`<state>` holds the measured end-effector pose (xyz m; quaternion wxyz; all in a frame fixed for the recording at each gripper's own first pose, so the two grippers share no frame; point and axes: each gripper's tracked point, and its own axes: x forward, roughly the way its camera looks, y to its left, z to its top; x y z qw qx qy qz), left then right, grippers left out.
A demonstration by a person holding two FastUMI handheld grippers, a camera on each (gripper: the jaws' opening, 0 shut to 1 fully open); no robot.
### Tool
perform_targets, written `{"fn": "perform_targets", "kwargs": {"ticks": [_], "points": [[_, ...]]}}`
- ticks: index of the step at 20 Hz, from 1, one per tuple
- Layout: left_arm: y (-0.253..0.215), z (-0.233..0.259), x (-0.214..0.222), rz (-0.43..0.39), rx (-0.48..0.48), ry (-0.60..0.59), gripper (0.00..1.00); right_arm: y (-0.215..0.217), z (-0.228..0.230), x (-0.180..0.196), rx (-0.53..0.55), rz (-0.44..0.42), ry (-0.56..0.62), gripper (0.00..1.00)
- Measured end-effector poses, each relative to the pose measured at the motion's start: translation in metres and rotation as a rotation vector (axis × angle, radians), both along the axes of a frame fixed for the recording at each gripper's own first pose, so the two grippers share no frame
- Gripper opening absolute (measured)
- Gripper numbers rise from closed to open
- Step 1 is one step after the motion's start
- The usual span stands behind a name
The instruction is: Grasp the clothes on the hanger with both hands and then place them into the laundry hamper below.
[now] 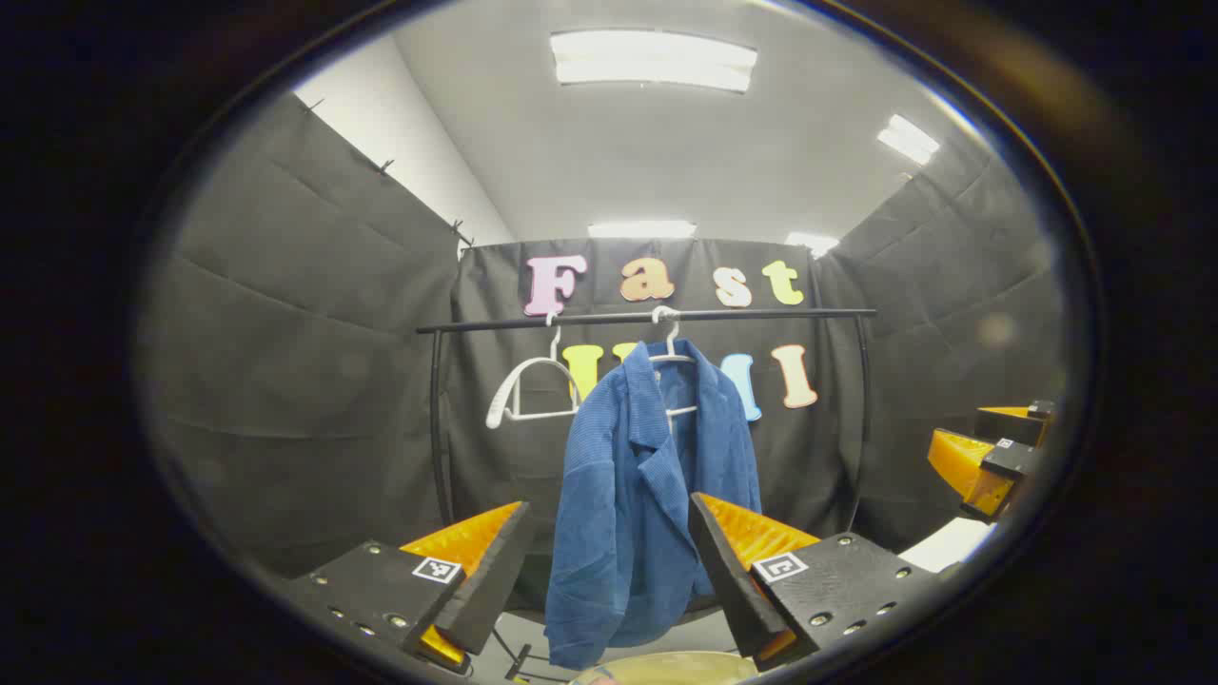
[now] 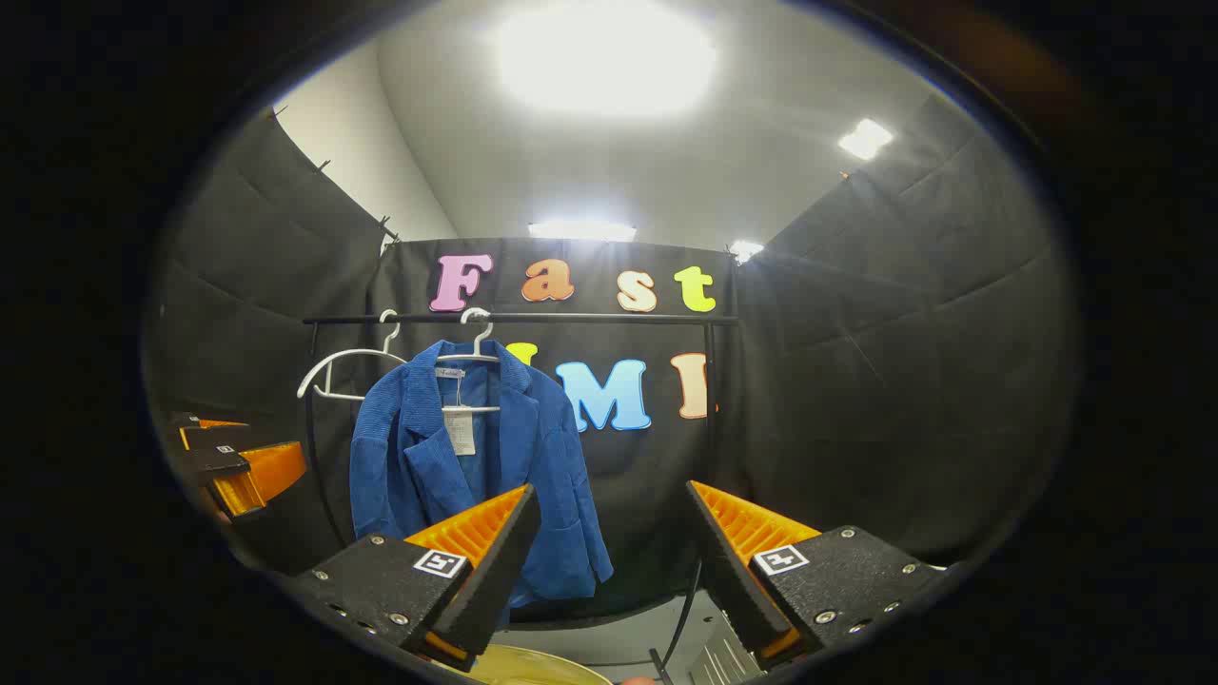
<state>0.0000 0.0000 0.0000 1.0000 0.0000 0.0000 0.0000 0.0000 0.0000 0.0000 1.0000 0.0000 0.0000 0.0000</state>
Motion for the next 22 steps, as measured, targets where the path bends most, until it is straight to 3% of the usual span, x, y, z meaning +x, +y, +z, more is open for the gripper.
{"fn": "perform_targets", "kwargs": {"ticks": [22], "points": [[-0.0022, 0.0011, 0.0035, -0.028, -0.001, -0.007, 0.94, -0.0017, -0.0048, -0.0022, -0.001, -0.016, 0.008, 0.93]]}}
